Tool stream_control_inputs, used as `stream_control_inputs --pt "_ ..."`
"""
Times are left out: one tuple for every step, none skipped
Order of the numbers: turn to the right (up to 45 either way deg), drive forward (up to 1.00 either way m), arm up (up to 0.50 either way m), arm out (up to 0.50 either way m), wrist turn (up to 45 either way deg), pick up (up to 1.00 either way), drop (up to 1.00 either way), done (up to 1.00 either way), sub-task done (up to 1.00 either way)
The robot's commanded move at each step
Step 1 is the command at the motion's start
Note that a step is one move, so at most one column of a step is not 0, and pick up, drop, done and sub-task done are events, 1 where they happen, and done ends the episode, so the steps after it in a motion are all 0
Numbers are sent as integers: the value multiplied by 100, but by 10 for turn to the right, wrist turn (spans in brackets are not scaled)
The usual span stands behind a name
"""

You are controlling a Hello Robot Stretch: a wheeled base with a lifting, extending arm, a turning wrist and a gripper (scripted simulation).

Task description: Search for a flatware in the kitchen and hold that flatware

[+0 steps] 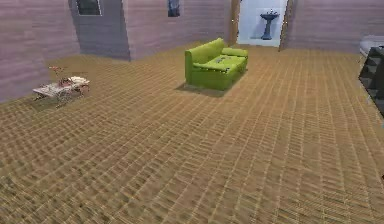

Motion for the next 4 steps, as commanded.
stream_control_inputs --pt "-330 0 0 0 0 0 0 0 0" --pt "0 15 0 0 0 0 0 0 0" --pt "330 0 0 0 0 0 0 0 0" --pt "0 30 0 0 0 0 0 0 0"
